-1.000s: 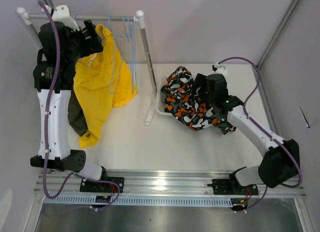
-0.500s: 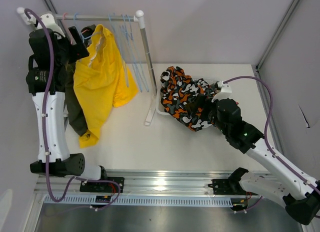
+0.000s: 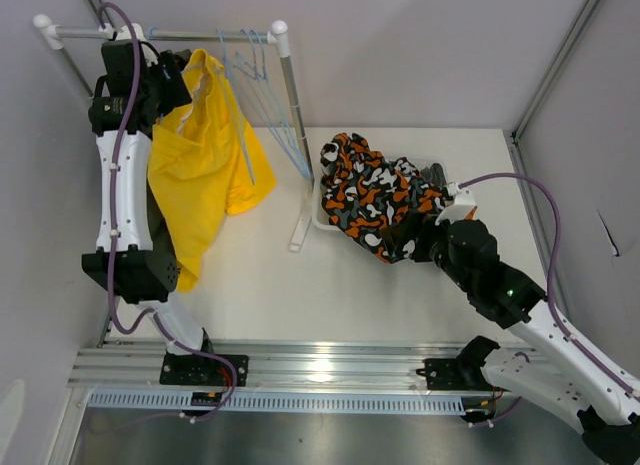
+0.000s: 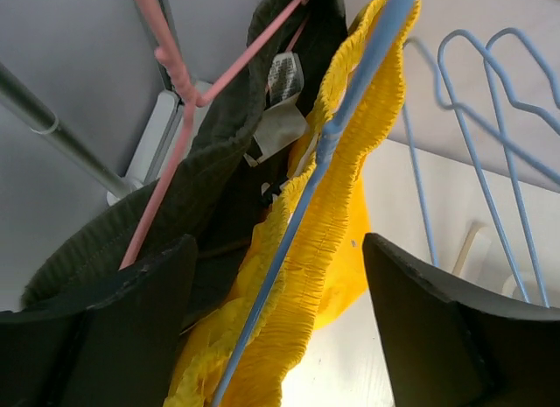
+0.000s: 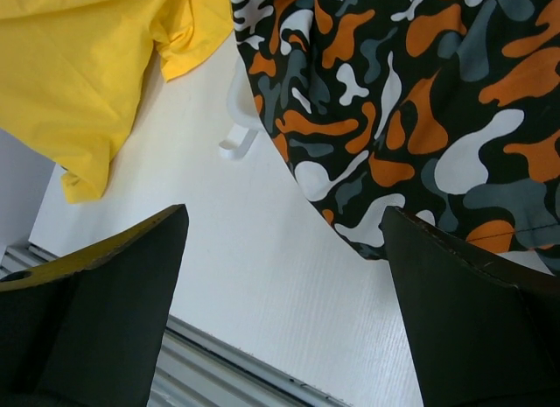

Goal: Remove the shorts from the hanger

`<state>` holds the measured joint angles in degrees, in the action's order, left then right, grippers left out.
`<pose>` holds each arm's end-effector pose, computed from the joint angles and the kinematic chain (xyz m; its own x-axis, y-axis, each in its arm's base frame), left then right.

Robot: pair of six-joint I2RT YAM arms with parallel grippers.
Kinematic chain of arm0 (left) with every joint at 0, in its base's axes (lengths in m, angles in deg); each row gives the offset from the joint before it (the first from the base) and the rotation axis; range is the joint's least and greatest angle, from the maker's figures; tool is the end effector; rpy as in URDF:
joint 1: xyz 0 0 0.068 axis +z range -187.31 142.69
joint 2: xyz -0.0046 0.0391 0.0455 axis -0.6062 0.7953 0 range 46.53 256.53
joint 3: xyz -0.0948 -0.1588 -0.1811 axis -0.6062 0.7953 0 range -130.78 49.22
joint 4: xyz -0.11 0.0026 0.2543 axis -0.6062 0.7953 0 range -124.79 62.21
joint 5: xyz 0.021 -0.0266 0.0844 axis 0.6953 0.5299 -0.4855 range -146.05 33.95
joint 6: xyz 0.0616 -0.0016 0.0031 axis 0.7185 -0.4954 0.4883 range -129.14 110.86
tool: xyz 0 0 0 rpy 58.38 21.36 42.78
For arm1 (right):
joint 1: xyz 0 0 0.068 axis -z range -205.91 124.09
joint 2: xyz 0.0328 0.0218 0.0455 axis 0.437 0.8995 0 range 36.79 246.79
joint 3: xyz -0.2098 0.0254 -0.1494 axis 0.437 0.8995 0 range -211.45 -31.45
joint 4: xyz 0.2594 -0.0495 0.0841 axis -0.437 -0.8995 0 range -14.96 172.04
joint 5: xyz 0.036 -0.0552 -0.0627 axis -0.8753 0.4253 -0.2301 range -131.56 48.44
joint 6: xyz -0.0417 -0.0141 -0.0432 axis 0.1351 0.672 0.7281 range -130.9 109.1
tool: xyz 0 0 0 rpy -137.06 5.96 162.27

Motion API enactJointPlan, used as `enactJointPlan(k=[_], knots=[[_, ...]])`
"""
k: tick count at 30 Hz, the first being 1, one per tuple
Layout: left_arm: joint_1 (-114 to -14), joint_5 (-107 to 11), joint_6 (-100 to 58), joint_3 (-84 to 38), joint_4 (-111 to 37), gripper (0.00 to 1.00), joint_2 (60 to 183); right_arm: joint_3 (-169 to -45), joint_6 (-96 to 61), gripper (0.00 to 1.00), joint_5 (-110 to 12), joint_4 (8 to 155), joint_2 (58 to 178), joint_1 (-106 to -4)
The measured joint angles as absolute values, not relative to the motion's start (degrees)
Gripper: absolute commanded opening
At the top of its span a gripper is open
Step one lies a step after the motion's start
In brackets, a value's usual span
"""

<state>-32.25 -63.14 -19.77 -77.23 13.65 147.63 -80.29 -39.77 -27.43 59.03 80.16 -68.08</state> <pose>0.3874 0.0401 0.4774 -0.3470 -0.2146 -0.9130 -0.2694 0.9552 -0.1222 0.1611 0.1306 0.3337 -0.4265 0.2453 -0.8706 -0.3111 0.8640 0.3959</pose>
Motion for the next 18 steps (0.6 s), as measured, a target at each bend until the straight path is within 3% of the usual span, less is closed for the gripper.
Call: enactJointPlan(k=[4,5,7,9,11,18], knots=[[-32.25,-63.10,-20.60,-77.80,14.31,0.54,149.84,-79.15,-39.77,0.99,-27.35,58.14,80.14,-68.08],[-32.25,-62.99,-20.69,-78.13,14.66,0.44,150.34,-78.87,-39.74,0.99,-27.30,58.03,80.14,-68.08],[-32.28,-62.96,-21.04,-79.13,15.25,0.38,151.19,-78.17,-39.77,0.99,-27.26,58.00,80.14,-68.11],[-32.43,-62.96,-21.08,-81.12,15.82,0.25,152.20,-77.56,-39.77,0.99,-27.28,57.98,80.14,-68.13],[-32.62,-62.94,-21.12,-83.09,16.43,0.00,152.76,-76.92,-39.79,0.99,-27.30,58.03,80.16,-68.13],[-34.92,-62.53,-21.08,-86.83,18.07,0.00,153.16,-75.72,-39.74,0.99,-27.74,58.79,80.42,-68.15]])
